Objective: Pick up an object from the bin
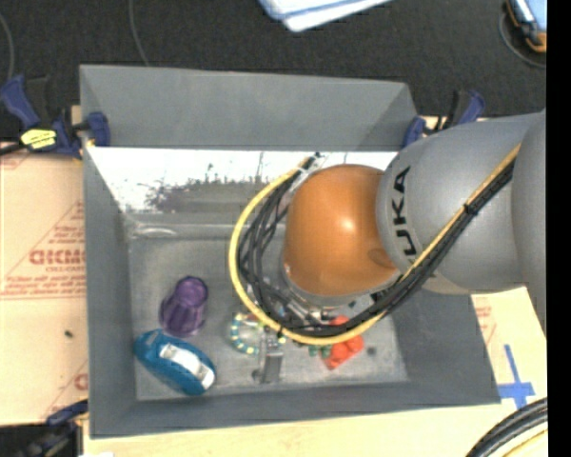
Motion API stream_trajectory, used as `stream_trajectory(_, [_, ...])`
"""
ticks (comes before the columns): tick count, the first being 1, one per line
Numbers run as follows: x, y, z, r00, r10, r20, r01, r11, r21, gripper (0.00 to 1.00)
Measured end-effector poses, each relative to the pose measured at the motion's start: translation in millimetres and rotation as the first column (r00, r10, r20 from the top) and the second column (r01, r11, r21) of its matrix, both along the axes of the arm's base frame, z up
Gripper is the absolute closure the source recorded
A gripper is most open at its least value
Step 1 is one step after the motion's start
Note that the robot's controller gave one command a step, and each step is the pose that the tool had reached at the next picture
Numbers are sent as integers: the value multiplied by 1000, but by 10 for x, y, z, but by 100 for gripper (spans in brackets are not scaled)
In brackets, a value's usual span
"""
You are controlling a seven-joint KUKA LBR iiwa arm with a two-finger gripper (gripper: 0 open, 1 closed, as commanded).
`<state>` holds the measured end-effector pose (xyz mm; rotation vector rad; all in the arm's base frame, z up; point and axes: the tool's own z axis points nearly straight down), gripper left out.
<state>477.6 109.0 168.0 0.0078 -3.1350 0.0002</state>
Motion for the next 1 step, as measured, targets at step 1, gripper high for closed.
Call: stream_trajectory(1, [20, -7, 41, 1000, -5, 8, 5, 1000, 1, 0])
